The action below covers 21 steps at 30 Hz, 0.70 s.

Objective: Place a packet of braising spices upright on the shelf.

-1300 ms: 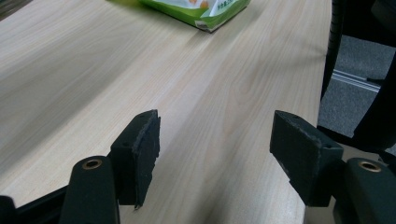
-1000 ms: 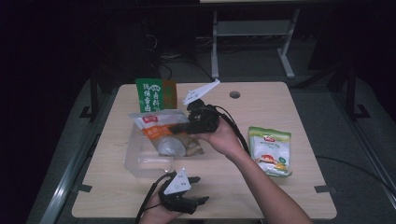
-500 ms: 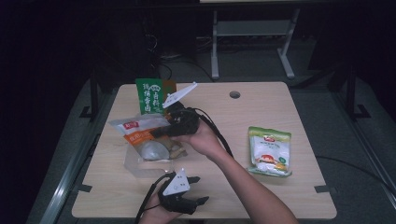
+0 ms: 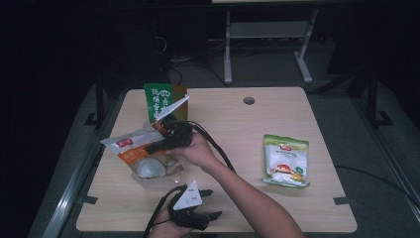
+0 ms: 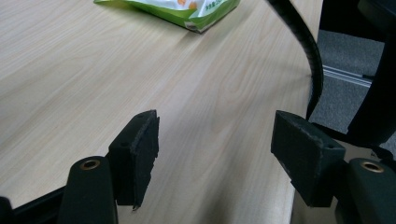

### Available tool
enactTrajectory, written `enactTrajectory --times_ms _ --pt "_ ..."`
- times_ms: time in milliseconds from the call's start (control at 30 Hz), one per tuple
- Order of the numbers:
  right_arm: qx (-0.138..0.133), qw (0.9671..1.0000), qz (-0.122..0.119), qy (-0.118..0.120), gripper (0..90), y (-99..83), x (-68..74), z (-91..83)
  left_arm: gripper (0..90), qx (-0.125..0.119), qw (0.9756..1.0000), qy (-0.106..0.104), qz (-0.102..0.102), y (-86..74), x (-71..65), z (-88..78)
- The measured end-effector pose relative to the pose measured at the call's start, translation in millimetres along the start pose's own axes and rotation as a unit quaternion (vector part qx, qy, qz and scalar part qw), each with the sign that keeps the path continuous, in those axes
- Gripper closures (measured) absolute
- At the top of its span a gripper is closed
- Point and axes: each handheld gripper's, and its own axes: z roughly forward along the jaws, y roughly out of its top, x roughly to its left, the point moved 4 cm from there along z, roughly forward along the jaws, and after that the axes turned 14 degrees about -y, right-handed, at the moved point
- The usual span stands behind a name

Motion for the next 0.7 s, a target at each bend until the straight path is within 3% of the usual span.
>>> enactTrajectory --times_ms 267,333,367,533,700 --pt "0.019 0.9997 0.012 -0.010 86.4 -19.2 -7.6 22.3 32.0 0.009 0.9999 0.000 0.014 0.6 -1.9 -0.2" --pt "0.017 0.9998 0.014 -0.005 83.9 -18.9 -7.5 21.0 32.0 0.012 0.9998 0.000 0.017 0.6 -1.7 -0.2" --pt "0.009 0.9997 0.005 -0.023 80.6 -16.3 -7.7 15.2 32.0 0.012 0.9998 0.000 0.018 0.7 -1.8 0.2" --pt "0.029 0.9980 -0.021 -0.052 80.3 -15.2 -6.3 0.3 31.9 0.011 0.9999 -0.002 0.013 0.6 -3.8 2.6" --pt "0.057 0.9950 -0.038 -0.073 89.7 -21.1 -3.6 -3.0 31.8 0.017 0.9997 -0.004 0.017 0.1 -4.8 4.5"
